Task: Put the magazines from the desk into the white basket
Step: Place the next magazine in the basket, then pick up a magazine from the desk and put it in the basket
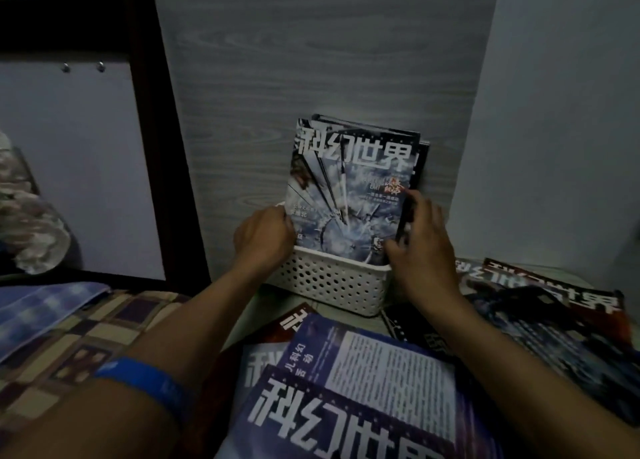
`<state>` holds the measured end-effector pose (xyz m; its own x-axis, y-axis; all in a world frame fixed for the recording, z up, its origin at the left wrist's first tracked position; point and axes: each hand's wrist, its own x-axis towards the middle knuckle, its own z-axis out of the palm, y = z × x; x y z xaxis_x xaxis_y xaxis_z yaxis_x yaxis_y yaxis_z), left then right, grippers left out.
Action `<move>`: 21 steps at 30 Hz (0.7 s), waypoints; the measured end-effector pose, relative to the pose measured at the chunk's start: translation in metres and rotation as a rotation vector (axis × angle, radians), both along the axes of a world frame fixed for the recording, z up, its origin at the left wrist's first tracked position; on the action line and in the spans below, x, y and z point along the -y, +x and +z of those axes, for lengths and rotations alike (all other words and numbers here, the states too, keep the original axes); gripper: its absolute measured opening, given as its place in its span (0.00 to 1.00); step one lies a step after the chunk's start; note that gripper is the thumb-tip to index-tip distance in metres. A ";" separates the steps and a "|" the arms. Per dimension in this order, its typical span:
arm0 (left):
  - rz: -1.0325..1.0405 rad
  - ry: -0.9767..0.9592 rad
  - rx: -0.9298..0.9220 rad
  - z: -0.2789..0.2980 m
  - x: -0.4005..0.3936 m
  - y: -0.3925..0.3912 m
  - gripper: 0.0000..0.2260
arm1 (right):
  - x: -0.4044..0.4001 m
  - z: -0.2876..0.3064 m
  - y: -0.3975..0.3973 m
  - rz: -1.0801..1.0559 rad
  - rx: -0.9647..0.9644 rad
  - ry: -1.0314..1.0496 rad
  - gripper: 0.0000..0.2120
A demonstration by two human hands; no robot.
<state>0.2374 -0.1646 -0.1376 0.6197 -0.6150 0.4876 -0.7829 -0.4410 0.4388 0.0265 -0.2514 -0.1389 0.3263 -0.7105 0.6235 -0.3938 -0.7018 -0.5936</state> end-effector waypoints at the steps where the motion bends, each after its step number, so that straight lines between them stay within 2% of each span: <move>1: -0.017 0.023 0.002 -0.003 0.000 -0.002 0.12 | 0.001 0.001 -0.001 -0.004 -0.081 -0.027 0.24; 3: -0.056 0.054 -0.034 -0.003 0.000 -0.007 0.15 | 0.000 0.004 -0.003 -0.034 -0.234 -0.094 0.13; 5: -0.116 0.095 -0.103 -0.002 -0.006 -0.013 0.25 | -0.006 0.007 -0.007 -0.057 -0.352 -0.150 0.09; 7: -0.171 0.197 -0.101 -0.003 -0.017 -0.020 0.34 | -0.013 0.008 -0.014 -0.028 -0.431 -0.159 0.11; 9: -0.224 0.326 -0.058 -0.010 -0.039 -0.029 0.36 | -0.024 0.008 -0.026 0.057 -0.435 -0.073 0.14; 11: -0.251 0.486 0.025 -0.012 -0.061 -0.040 0.41 | -0.038 0.005 -0.048 0.135 -0.514 -0.030 0.20; 13: -0.247 0.617 0.123 -0.008 -0.082 -0.054 0.46 | -0.053 0.002 -0.074 0.185 -0.641 -0.072 0.28; 14: -0.264 0.607 0.119 -0.002 -0.091 -0.062 0.44 | -0.062 0.005 -0.088 0.211 -0.640 -0.079 0.29; 16: -0.335 0.509 0.045 0.009 -0.107 -0.083 0.36 | -0.078 0.011 -0.122 0.289 -0.631 -0.096 0.21; 18: -0.442 0.432 0.075 0.016 -0.118 -0.106 0.26 | -0.087 0.022 -0.156 0.387 -0.720 -0.093 0.12; 19: -0.499 0.418 0.112 0.018 -0.123 -0.120 0.23 | -0.091 0.027 -0.174 0.440 -0.809 -0.034 0.11; 21: -0.598 0.454 0.198 0.023 -0.129 -0.147 0.18 | -0.099 0.035 -0.202 0.523 -1.068 0.159 0.19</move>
